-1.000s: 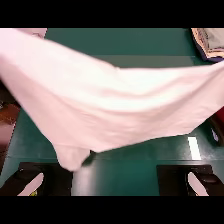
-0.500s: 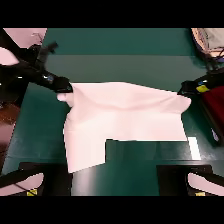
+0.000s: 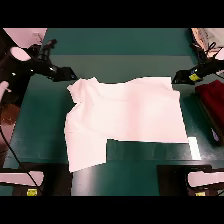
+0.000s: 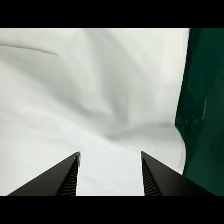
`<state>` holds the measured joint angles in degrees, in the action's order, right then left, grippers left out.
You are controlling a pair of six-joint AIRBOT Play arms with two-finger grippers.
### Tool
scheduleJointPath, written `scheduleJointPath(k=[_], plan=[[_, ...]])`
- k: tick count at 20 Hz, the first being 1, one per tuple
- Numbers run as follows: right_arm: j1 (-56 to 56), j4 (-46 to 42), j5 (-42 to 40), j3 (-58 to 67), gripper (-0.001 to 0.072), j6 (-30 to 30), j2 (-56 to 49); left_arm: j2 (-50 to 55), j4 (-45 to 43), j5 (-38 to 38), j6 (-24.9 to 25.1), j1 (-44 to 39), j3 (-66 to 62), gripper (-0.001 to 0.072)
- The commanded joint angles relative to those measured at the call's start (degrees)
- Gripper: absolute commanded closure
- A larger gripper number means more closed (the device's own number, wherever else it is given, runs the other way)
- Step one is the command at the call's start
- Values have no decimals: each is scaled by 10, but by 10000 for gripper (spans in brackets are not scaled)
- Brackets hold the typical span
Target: Fold the shirts.
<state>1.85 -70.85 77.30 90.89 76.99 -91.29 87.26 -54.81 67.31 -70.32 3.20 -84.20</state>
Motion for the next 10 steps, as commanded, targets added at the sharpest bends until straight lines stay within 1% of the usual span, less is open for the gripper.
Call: scheduleJointPath(k=[1, 2, 3, 5, 9, 10], plan=[[-28, 68, 60, 6, 278, -48, 12, -19, -10, 136, -8, 74, -19, 87], [-42, 116, 62, -20, 278, -63, 33, -40, -10, 161, -14, 98, 7, 87], [-55, 157, 63, -48, 278, -78, 55, -64, -10, 167, -17, 117, 44, 87], [-78, 211, 60, -111, 278, -102, 102, -125, -10, 148, -17, 143, 148, 87], [-106, 231, 30, -210, 278, -120, 178, -224, -22, 111, -10, 148, 360, 87], [-111, 234, 23, -228, 280, -122, 191, -238, -19, 95, 5, 148, 402, 87]])
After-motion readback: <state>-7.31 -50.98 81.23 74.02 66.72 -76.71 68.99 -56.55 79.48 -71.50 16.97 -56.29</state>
